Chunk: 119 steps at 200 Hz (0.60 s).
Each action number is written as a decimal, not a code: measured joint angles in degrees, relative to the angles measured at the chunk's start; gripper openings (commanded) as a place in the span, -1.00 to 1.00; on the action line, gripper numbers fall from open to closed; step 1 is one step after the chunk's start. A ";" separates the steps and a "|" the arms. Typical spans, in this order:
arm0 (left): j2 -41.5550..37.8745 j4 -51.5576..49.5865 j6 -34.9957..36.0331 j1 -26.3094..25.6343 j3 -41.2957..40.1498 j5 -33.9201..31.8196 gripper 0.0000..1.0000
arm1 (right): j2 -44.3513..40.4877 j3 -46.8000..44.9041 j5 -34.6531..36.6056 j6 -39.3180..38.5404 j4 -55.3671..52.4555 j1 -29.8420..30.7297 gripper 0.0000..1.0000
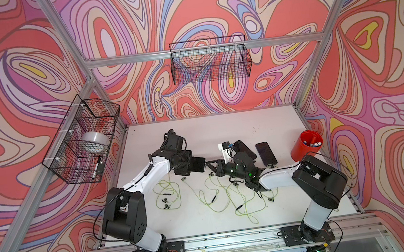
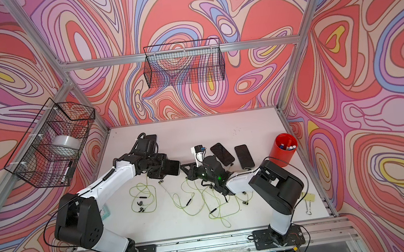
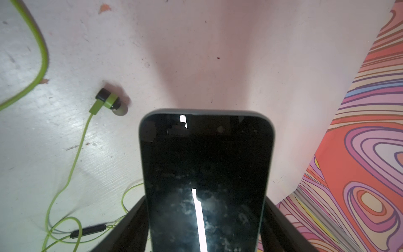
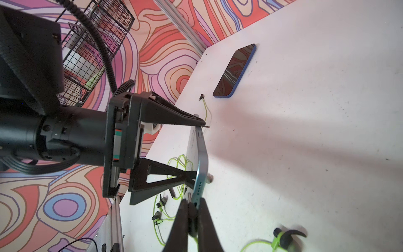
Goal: Plug wired earphones into phones
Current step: Insert the wired earphone into the phone.
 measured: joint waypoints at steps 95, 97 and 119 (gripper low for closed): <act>-0.13 0.74 -0.59 0.07 -0.37 0.22 -1.00 | -0.42 -1.03 0.68 -0.17 -0.70 0.00 -1.00; -0.13 0.76 -0.59 0.09 -0.39 0.20 -1.00 | -0.48 -1.07 0.79 -0.17 -0.92 0.00 -1.00; -0.13 0.92 -0.59 0.26 -0.61 0.26 -1.00 | -0.85 -1.33 1.36 -0.37 -1.97 0.00 -1.00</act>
